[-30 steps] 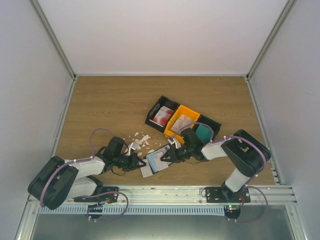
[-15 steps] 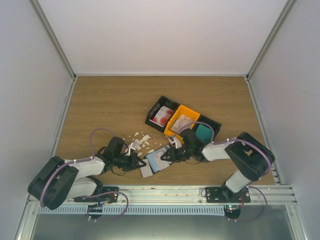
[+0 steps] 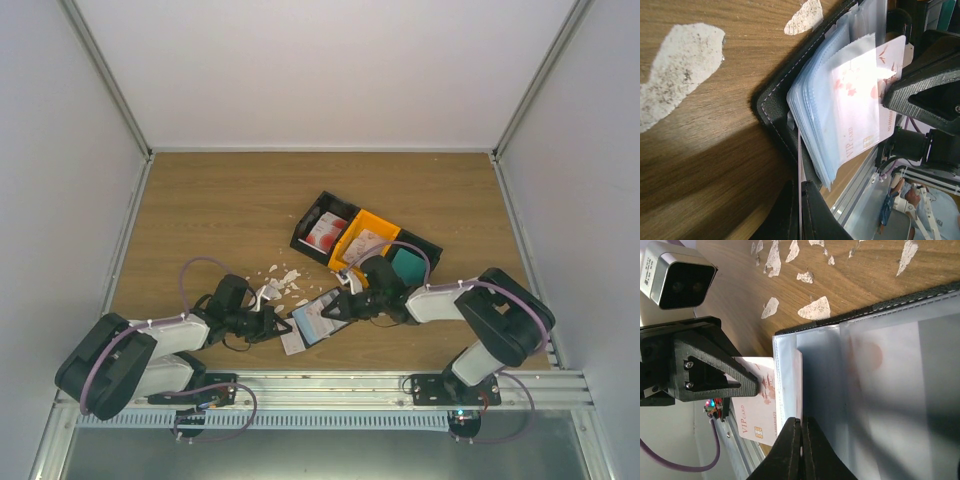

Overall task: Put the credit cards into the card holder
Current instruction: Insert the credit card into the card holder.

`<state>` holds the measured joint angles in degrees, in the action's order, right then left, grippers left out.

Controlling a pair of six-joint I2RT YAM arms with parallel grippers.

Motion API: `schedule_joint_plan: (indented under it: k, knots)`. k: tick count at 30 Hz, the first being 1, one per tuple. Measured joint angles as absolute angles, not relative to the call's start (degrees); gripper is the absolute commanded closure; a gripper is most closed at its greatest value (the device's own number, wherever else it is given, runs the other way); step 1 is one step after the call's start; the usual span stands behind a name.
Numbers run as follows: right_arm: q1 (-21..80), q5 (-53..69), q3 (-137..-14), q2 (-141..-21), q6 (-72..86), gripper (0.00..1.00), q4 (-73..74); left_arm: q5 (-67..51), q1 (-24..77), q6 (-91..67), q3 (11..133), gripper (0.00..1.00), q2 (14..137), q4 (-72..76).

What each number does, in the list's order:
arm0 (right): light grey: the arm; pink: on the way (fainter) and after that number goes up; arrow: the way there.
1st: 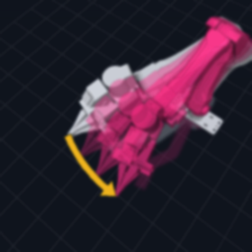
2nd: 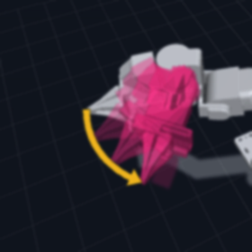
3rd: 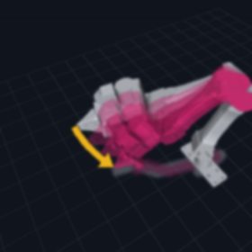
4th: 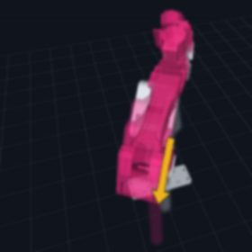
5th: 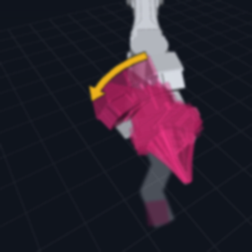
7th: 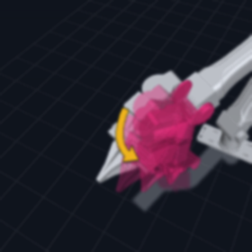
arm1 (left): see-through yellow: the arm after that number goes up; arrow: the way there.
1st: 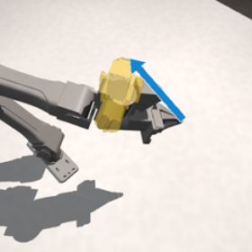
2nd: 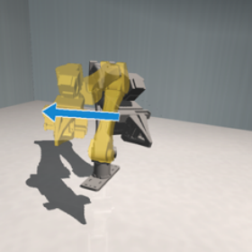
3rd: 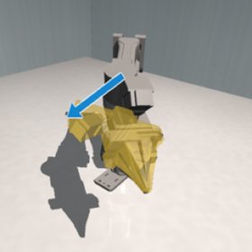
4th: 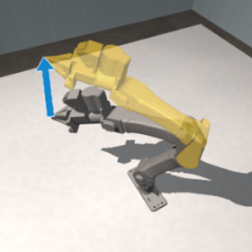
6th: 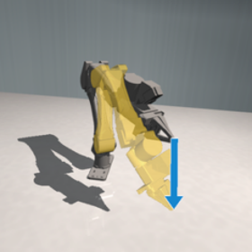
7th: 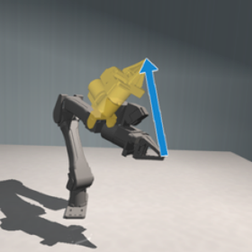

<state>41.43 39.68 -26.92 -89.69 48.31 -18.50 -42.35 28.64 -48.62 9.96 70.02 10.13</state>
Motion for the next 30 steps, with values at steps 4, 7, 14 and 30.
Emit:
schedule_joint_plan:
  k: [4, 7, 14, 30]
  knots:
    - [41.5, 40.5, -27.5, -91.7, 48.3, 1.0, -19.3, -42.3, 28.6, -48.6, 10.0, 1.0, 70.0, 10.2]
    - [41.5, 41.1, -27.9, -93.4, 48.4, 1.0, -20.5, -42.3, 28.6, -48.6, 9.9, 1.0, 70.0, 10.2]
    - [41.6, 43.0, -28.9, -96.4, 48.5, 1.0, -23.1, -42.4, 28.6, -48.6, 9.9, 1.0, 70.2, 10.3]
    - [42.0, 41.6, -30.9, -96.5, 45.1, 0.78, -18.0, -42.4, 28.6, -48.5, 9.9, 1.0, 70.5, 10.7]
